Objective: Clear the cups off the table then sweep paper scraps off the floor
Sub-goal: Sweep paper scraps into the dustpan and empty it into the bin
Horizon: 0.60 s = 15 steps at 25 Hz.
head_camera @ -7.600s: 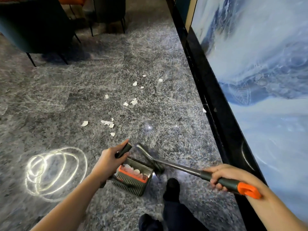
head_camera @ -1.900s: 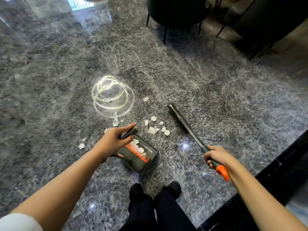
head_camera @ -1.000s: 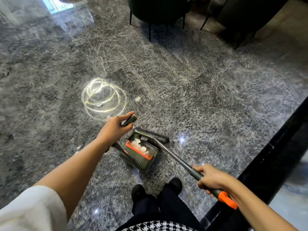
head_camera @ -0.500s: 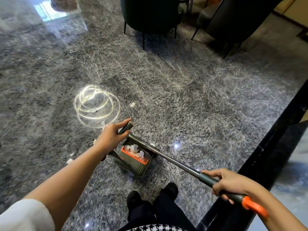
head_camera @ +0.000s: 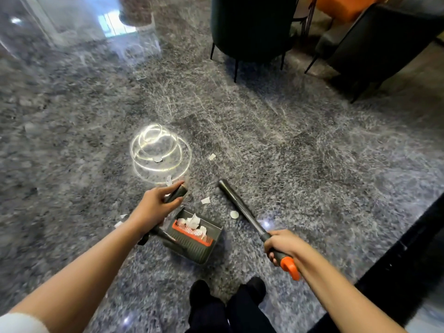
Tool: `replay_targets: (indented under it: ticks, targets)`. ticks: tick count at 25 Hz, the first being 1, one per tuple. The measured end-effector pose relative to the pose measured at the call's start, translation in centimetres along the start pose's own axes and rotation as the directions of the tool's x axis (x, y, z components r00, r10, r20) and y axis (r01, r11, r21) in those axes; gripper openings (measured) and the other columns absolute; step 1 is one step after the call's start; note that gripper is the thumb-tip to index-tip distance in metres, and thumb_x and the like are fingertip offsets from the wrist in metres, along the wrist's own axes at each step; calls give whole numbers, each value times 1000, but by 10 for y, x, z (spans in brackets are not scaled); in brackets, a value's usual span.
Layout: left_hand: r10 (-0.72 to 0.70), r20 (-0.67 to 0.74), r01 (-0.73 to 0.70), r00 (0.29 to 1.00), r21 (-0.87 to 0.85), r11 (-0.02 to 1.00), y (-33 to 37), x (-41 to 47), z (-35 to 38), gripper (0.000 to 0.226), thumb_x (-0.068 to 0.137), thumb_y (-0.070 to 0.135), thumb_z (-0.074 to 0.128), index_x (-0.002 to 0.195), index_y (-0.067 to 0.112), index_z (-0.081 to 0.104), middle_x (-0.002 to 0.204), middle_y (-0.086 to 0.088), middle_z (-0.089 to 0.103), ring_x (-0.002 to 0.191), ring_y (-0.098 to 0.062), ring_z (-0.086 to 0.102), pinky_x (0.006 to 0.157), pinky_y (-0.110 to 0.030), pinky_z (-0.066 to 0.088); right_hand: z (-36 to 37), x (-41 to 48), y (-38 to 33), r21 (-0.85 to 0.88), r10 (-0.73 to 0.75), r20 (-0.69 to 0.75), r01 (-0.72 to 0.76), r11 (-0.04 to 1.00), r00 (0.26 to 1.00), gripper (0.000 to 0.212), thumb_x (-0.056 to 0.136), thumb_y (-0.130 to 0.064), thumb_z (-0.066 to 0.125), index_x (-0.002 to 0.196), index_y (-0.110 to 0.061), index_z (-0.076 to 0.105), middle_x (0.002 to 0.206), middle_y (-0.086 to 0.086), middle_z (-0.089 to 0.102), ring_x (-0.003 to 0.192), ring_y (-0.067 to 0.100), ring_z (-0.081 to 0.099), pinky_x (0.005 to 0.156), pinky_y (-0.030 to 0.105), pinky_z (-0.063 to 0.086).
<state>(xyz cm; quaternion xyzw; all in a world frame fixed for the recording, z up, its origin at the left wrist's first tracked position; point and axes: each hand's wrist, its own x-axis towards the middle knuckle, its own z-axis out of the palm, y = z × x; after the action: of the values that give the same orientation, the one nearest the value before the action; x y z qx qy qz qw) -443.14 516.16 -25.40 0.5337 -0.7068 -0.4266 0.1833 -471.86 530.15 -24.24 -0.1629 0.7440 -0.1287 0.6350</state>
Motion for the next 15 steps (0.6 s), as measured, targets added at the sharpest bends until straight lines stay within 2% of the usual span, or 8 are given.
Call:
replay_targets:
  ticks: [2, 5, 7, 8, 11, 12, 13, 15]
  targets:
    - [-24, 12, 23, 1000, 31, 999, -5, -8, -4, 49, 85, 18, 69, 130, 33, 54, 116, 6, 67, 79, 22, 49, 74, -2, 39, 23, 2, -6, 63, 18, 30, -20, 998, 999, 24, 82, 14, 39, 74, -8, 42, 54, 9, 38, 24, 9, 38, 31, 12, 32]
    - [-20, -14, 20, 1000, 16, 1000, -12, -16, -7, 48, 85, 12, 69, 130, 24, 58, 107, 1, 67, 61, 32, 33, 56, 3, 34, 34, 0, -17, 103, 49, 95, -59, 993, 994, 27, 85, 12, 38, 71, -11, 41, 57, 9, 38, 25, 8, 38, 31, 11, 32]
    - [-12, -13, 12, 1000, 0, 1000, -14, -22, -11, 48, 86, 10, 68, 131, 23, 56, 97, 29, 52, 50, 30, 30, 50, 3, 31, 29, -2, -30, 156, 83, 159, -108, 982, 984, 28, 89, 10, 32, 70, -10, 40, 59, 8, 37, 23, 6, 37, 28, 10, 30]
    - [-16, -22, 16, 1000, 0, 1000, -16, -24, -12, 48, 86, 10, 67, 131, 23, 56, 93, 37, 45, 46, 29, 29, 48, 3, 31, 26, -2, -36, 196, 95, 190, -133, 972, 977, 29, 91, 8, 29, 71, -10, 39, 57, 8, 37, 23, 5, 37, 27, 10, 29]
    - [-53, -76, 52, 996, -9, 999, -22, -29, -15, 49, 85, 11, 69, 130, 25, 58, 92, 27, 56, 44, 24, 31, 47, 0, 32, 16, -5, -51, 292, 127, 309, -221, 930, 942, 27, 95, 3, 26, 73, -8, 38, 43, 3, 40, 23, 3, 38, 25, 11, 30]
    - [-65, -79, 64, 995, -16, 998, -24, -31, -16, 49, 85, 11, 69, 130, 26, 57, 87, 31, 58, 43, 21, 33, 47, -1, 32, 13, -6, -55, 296, 129, 333, -233, 926, 934, 25, 95, 2, 26, 75, -7, 39, 41, 2, 39, 23, 3, 38, 25, 11, 31]
    - [-73, -73, 72, 995, -18, 997, -26, -33, -17, 49, 85, 12, 69, 130, 28, 56, 77, 38, 57, 41, 18, 35, 46, -2, 33, 11, -7, -58, 276, 120, 333, -219, 936, 935, 22, 95, 3, 27, 79, -6, 40, 41, 3, 40, 24, 4, 38, 25, 11, 31]
    - [-83, -66, 81, 994, -38, 996, -30, -38, -19, 51, 86, 13, 68, 130, 34, 54, 66, 35, 62, 40, 16, 38, 44, -3, 33, 7, -10, -61, 182, 60, 259, -110, 977, 964, 19, 92, 8, 32, 100, -2, 46, 48, 5, 42, 25, 5, 38, 27, 11, 31]
